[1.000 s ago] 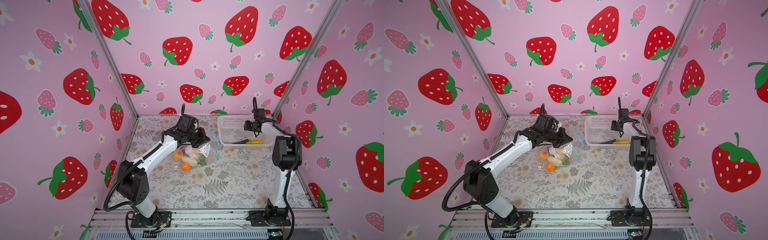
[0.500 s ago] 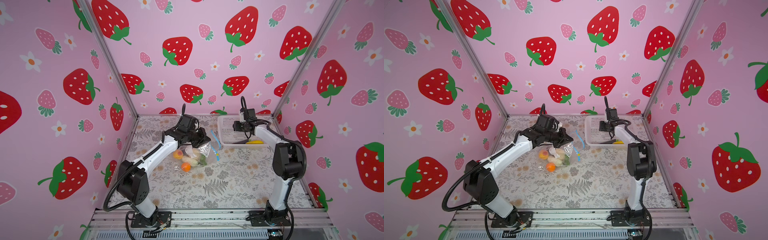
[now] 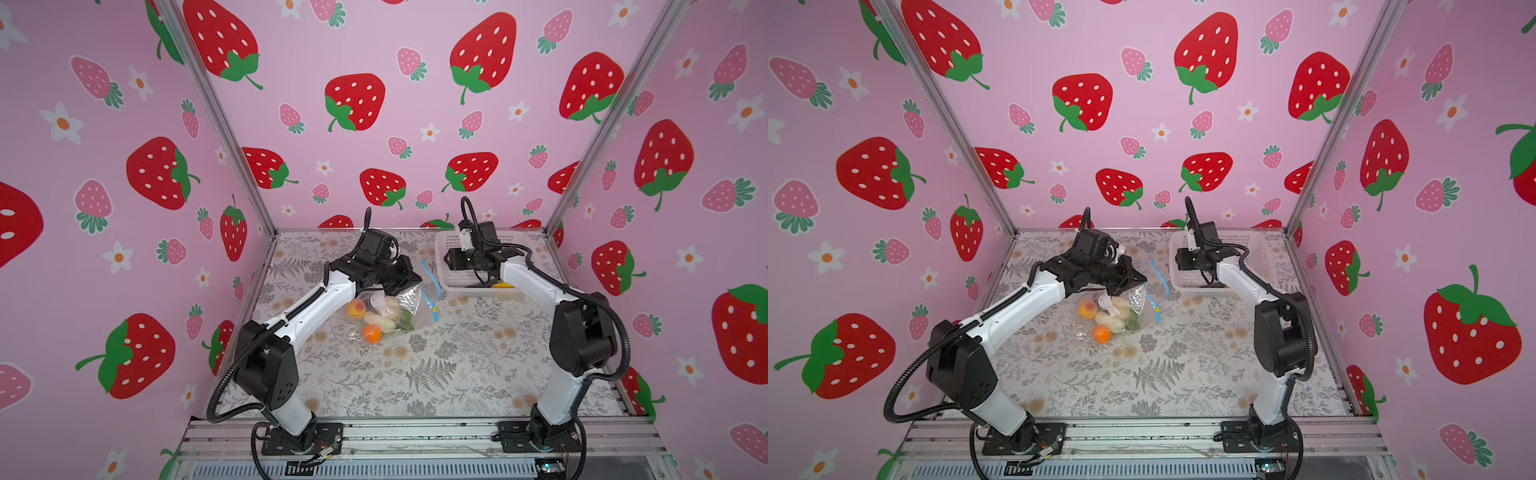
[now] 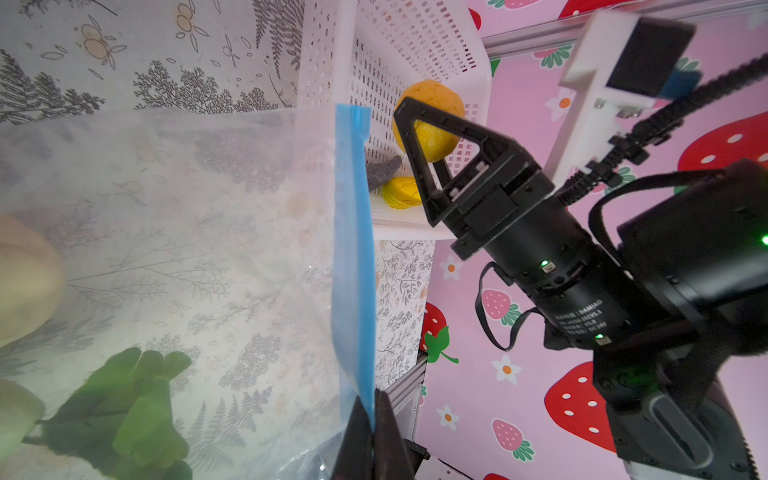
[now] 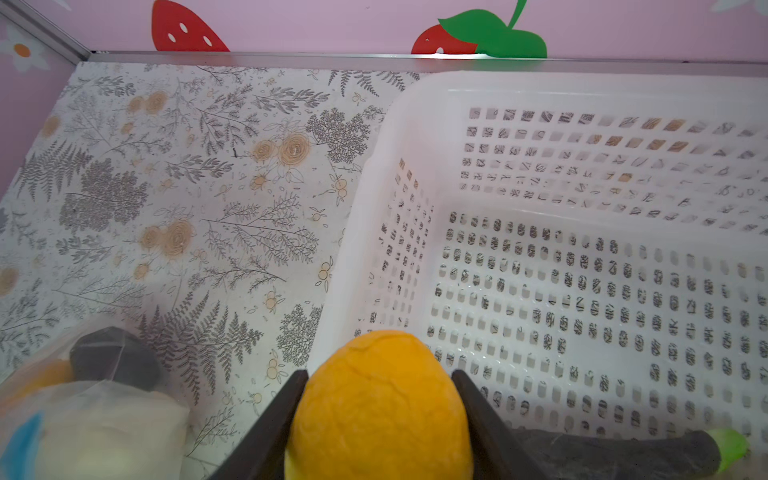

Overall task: Place the food in the zip-top bag and seal the zipper
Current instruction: 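Lift the yellow mango with the right gripper and carry it over the bag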

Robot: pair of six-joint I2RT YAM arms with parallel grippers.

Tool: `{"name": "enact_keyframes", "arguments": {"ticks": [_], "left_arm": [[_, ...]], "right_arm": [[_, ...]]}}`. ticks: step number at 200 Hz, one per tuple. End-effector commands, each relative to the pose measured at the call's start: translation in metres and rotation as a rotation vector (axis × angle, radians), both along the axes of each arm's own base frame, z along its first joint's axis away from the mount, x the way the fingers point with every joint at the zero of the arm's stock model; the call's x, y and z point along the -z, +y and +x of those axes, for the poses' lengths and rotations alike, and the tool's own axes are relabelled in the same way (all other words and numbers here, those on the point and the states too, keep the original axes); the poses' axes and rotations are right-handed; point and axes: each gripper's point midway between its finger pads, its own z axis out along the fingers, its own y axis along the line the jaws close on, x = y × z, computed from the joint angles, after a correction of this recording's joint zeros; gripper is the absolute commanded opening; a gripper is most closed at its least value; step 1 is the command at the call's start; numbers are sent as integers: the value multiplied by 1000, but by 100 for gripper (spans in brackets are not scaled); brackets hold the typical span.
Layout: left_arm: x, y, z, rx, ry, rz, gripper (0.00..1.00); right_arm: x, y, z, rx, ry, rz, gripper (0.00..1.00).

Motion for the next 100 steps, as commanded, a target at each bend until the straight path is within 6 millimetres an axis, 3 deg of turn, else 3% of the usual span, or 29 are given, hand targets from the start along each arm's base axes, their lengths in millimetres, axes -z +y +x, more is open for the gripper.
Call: {"name": "enact_keyframes", "arguments": {"ticks": [1,100], "left_arm": [[-14,-2,-3,9,-32,-29,0],[-14,-2,-4,6,-34,-26,0]], "right_arm": [[-15,8,-19,-46,9,40,55],[-49,49,-89,-274,6,197,55]]}}
